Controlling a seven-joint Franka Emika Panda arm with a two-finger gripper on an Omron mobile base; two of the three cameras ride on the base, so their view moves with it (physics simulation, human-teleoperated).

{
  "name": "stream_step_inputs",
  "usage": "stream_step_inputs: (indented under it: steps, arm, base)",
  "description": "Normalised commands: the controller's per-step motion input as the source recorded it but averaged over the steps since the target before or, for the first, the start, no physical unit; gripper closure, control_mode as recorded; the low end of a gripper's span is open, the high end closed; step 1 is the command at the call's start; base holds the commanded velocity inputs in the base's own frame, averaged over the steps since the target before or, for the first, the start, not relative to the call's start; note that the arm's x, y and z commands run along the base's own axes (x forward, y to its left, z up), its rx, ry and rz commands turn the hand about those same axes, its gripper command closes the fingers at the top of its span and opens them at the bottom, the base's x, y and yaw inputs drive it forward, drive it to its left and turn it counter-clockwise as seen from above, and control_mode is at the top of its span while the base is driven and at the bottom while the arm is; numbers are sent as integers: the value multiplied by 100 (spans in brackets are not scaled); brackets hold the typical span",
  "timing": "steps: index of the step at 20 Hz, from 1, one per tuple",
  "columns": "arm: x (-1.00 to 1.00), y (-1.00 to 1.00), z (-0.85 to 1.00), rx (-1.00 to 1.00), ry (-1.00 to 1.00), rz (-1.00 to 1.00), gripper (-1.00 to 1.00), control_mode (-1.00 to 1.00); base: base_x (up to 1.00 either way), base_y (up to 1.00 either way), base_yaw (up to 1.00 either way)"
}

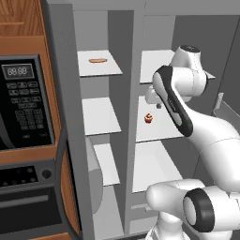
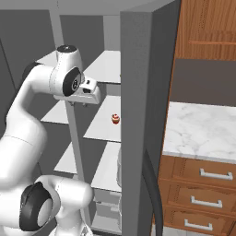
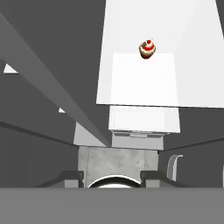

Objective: There's a steak in the fridge that needs to be moved to the freezer for freezing. Pick up the steak from the fridge, place it on any shelf in the freezer, and close the fridge and freezer doors when done.

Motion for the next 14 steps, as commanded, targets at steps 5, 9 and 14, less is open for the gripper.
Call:
stream_step_inputs:
  steps: [5, 9, 14]
  arm:
    - [-35, 0, 0, 0, -4, 0, -100, -100]
    - [-46, -10, 4, 0, -14, 0, -100, -100]
    - [-7, -18, 23, -1, -5, -3, -100, -100]
  base:
    - [0, 0, 0]
    - [0, 0, 0]
    - [0, 0, 0]
